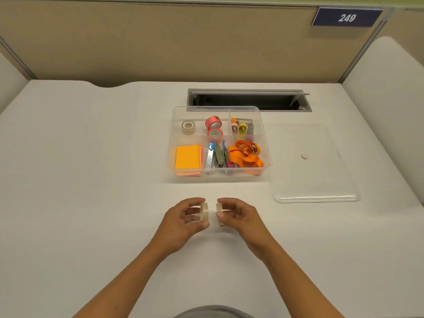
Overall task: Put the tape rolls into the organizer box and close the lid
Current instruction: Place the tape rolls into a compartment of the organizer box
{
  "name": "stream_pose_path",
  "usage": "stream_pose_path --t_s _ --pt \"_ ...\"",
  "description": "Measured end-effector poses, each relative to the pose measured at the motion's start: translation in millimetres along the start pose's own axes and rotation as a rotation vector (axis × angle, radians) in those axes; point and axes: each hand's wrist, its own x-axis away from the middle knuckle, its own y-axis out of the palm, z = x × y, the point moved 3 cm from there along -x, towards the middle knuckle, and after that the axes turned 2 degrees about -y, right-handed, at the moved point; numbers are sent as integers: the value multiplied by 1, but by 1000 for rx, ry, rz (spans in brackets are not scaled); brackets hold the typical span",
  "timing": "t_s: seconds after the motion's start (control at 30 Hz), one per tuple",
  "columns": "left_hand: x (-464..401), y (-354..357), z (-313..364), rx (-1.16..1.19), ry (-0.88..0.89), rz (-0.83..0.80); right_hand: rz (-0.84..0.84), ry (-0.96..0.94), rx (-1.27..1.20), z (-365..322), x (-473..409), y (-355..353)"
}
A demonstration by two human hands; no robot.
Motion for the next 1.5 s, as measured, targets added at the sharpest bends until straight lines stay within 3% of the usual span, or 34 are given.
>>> stream_pose_path --t_s 0.3,0.77,0.83,0.97,1.1,1.33,1.5 --pt "-3 1 -4 110 41 -36 -48 -3 -54 0 -5 18" --pt "-14 -15 18 -153 218 33 -67 -38 115 -27 -30 26" --pt "-14 -27 23 -163 293 115 -64 -65 146 -36 -34 25" --pt "-23 -71 24 -149 371 451 -32 -152 250 -65 -51 19" --pt "-60 -108 12 -352 341 602 -10 -244 322 -96 -82 20" --pt "-136 -130 -16 -667 191 457 11 -242 539 -128 -159 26" --pt "-148 -134 -38 -852 203 436 -34 -185 790 -132 -231 48"
